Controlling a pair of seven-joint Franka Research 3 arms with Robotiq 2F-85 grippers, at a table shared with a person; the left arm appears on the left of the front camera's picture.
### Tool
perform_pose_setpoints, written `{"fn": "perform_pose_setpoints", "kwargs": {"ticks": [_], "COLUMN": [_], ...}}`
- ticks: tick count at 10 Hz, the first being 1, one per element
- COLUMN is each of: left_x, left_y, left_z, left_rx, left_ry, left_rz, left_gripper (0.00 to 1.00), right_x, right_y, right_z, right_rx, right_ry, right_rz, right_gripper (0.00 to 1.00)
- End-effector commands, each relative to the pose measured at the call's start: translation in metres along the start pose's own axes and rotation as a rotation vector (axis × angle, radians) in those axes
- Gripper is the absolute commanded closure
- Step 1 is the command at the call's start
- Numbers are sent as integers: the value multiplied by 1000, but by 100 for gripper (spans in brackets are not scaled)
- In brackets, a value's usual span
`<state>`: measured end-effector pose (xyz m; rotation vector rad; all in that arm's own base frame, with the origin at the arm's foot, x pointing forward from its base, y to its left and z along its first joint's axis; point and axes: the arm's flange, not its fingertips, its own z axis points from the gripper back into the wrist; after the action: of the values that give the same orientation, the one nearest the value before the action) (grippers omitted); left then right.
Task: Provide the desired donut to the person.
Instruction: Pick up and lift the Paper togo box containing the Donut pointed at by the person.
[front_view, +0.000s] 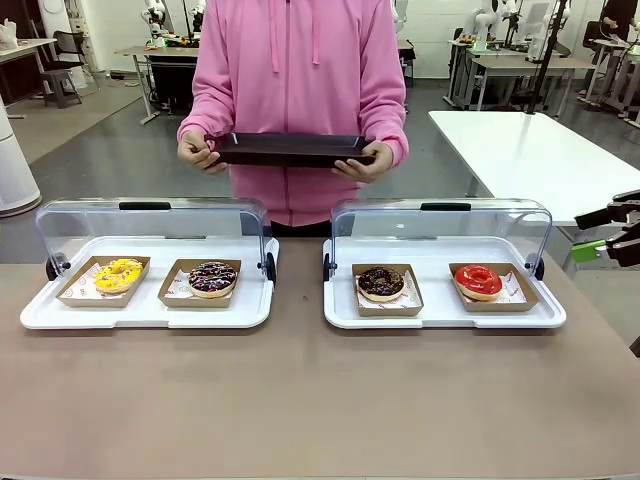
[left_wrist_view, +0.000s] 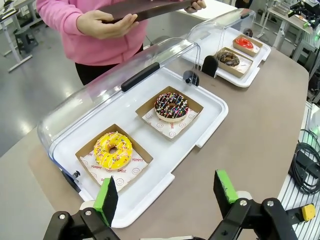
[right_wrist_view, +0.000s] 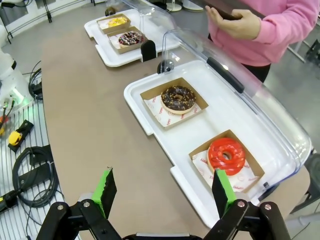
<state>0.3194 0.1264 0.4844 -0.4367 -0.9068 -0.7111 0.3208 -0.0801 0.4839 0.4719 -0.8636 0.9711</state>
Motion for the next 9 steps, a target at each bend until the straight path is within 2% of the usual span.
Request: {"fn": "perform_pose_setpoints", "kwargs": {"ticks": [1, 4, 5, 6, 9], "left_x": [-71, -76, -73, -3, -3], "left_y": [-95, -90, -92, 1, 1], "left_z": [-26, -24, -27, 5, 5], "left_rx": [10, 0, -53, 4, 4], "left_ry": [-36, -47, -50, -6, -6], "left_rz": [-31, -43, -114, -19, -19], "left_gripper": [0, 0, 0, 0, 0], "right_x": [-11, -9, -6, 2, 2], "right_y": [23, 23, 22, 1, 1], "right_z": [-9, -9, -12, 1, 1], "right_rx": [-7, -19, -31, -5, -5], "right_ry": [-29, -42, -62, -7, -7], "right_rz": [10, 5, -14, -1, -1], "right_gripper": [0, 0, 0, 0, 0]}}
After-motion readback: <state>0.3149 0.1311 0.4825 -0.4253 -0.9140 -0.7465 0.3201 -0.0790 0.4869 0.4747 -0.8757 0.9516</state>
